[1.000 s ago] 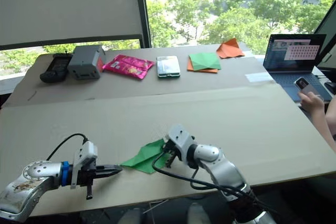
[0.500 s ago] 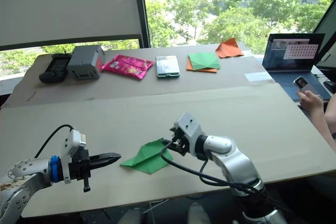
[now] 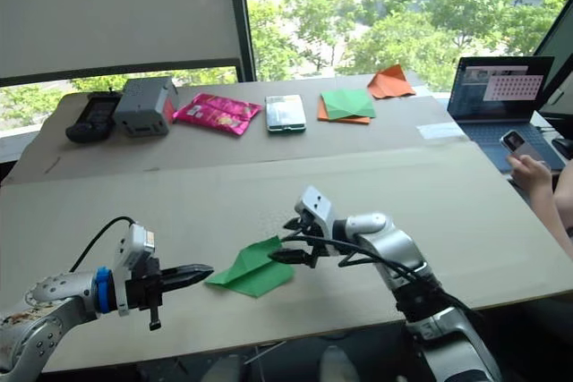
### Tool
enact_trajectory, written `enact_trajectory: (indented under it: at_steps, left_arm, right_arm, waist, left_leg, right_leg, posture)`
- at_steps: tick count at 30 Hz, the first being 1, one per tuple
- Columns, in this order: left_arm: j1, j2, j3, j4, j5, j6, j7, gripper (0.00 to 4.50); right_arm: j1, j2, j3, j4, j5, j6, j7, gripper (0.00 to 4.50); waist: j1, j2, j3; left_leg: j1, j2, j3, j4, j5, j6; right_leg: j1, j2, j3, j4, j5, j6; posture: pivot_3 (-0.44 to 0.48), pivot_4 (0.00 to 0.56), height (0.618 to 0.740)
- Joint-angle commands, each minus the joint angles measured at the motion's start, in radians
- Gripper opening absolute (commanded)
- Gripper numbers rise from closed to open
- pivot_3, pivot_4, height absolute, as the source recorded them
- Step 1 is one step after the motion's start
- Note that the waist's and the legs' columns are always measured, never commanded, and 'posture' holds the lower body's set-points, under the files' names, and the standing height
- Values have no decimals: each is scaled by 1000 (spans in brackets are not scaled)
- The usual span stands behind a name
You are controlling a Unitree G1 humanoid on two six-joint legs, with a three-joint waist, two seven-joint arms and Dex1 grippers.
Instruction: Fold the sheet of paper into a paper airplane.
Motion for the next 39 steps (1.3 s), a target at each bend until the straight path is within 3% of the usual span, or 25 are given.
enact_trajectory:
  at_steps: [1,3,15,16,22,30,34,39]
  left_arm:
    - [11,-2,5,-47,-20,0,6,0]
    - [25,-2,6,-58,-21,1,7,0]
    - [26,-3,-2,-69,-20,3,19,0]
    - [23,-3,-3,-69,-21,4,20,0]
    - [-9,1,-9,-41,-16,2,10,0]
    - [-86,-9,9,7,-49,32,23,0]
    - [-114,-3,35,37,-63,43,29,0]
    - [-122,-1,39,48,-62,53,28,0]
  right_arm:
    - [-52,26,-5,57,28,-37,56,4480]
    - [-67,33,7,91,12,-58,79,4240]
    - [-60,41,20,125,-17,-108,95,224]
    - [-59,41,19,126,-18,-112,94,56]
    - [-28,24,8,58,-20,-148,91,56]
    - [65,-12,-89,-286,-83,-348,-90,56]
    - [166,-37,-33,-352,-323,-613,-258,56]
    - [280,-83,81,-271,-620,-947,-446,56]
  waist:
    - [0,0,0]
    - [1,0,0]
    - [0,0,0]
    - [0,0,0]
    - [2,0,0]
    - [3,0,-1]
    - [3,-2,-1]
    - [1,-2,-1]
  left_leg:
    - [0,0,0,0,0,0]
    - [1,0,0,1,-1,-1]
    - [3,0,0,1,-1,-2]
    - [3,0,0,1,-1,-2]
    - [3,0,0,1,-1,-2]
    - [4,0,0,1,-2,-3]
    - [4,0,-1,1,-2,-4]
    - [4,-1,0,1,-4,-7]
  right_leg:
    - [0,0,0,1,0,0]
    - [0,0,0,4,0,0]
    - [-1,0,0,12,0,0]
    - [-1,0,0,12,0,0]
    - [0,0,0,12,0,0]
    - [0,1,0,12,0,0]
    - [0,0,0,11,0,0]
    - [0,-1,0,11,0,0]
  posture:
    - [0,150,732]
    - [0,150,732]
    - [0,150,732]
    - [0,150,732]
    - [0,150,732]
    - [0,150,732]
    - [0,150,732]
    - [0,150,732]
